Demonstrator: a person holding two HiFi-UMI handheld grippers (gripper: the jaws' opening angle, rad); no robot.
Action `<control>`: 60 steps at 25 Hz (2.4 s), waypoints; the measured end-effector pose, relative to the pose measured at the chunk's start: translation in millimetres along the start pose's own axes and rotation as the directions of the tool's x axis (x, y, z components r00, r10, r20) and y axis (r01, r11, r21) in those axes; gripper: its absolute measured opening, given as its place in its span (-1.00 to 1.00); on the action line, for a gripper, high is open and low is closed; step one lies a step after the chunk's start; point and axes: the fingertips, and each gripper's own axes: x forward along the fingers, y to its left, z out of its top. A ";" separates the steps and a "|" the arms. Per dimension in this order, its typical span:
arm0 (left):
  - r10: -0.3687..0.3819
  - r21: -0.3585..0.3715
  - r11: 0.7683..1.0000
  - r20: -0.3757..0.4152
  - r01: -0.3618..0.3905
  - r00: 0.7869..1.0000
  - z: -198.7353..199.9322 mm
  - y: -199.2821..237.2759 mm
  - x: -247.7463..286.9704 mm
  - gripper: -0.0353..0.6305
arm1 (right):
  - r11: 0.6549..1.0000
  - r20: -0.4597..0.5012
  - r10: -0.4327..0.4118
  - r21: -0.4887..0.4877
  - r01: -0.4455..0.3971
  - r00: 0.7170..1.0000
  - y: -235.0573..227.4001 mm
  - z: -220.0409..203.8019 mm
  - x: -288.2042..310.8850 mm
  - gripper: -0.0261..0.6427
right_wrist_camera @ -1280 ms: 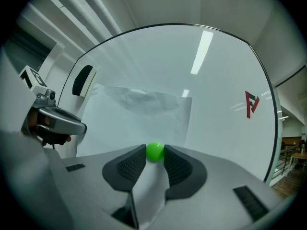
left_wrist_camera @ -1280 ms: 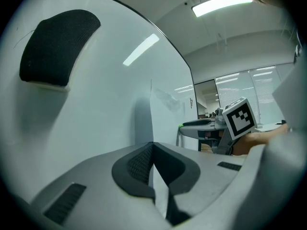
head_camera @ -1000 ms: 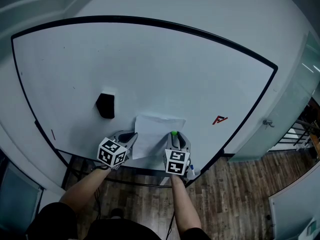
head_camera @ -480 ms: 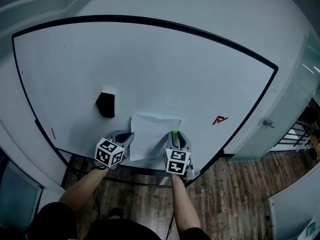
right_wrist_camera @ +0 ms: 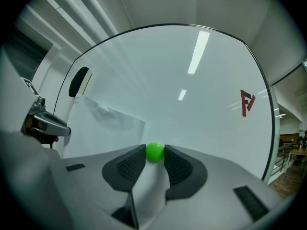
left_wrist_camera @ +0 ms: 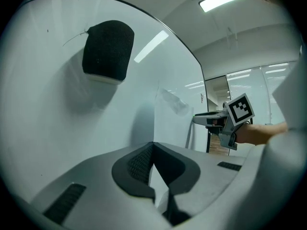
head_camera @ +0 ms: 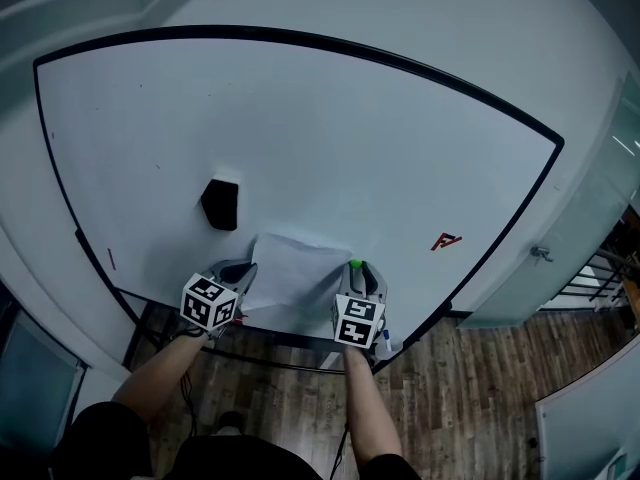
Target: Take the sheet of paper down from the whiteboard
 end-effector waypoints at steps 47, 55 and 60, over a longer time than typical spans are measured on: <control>0.166 -0.027 0.986 -0.032 -0.167 0.986 -49.3 -47.4 -82.9 -0.83 | 0.968 0.026 0.243 0.063 -0.244 0.970 8.3 -49.3 -105.7 -0.81; 0.149 -0.022 0.988 -0.040 -0.150 0.988 -51.3 -56.2 -74.8 -0.83 | 0.966 0.024 0.243 0.082 -0.244 0.970 3.2 -56.4 -110.3 -0.85; 0.141 -0.012 0.990 -0.043 -0.141 0.989 -48.3 -59.5 -68.8 -0.83 | 0.967 0.024 0.242 0.081 -0.243 0.970 0.1 -56.8 -112.0 -0.85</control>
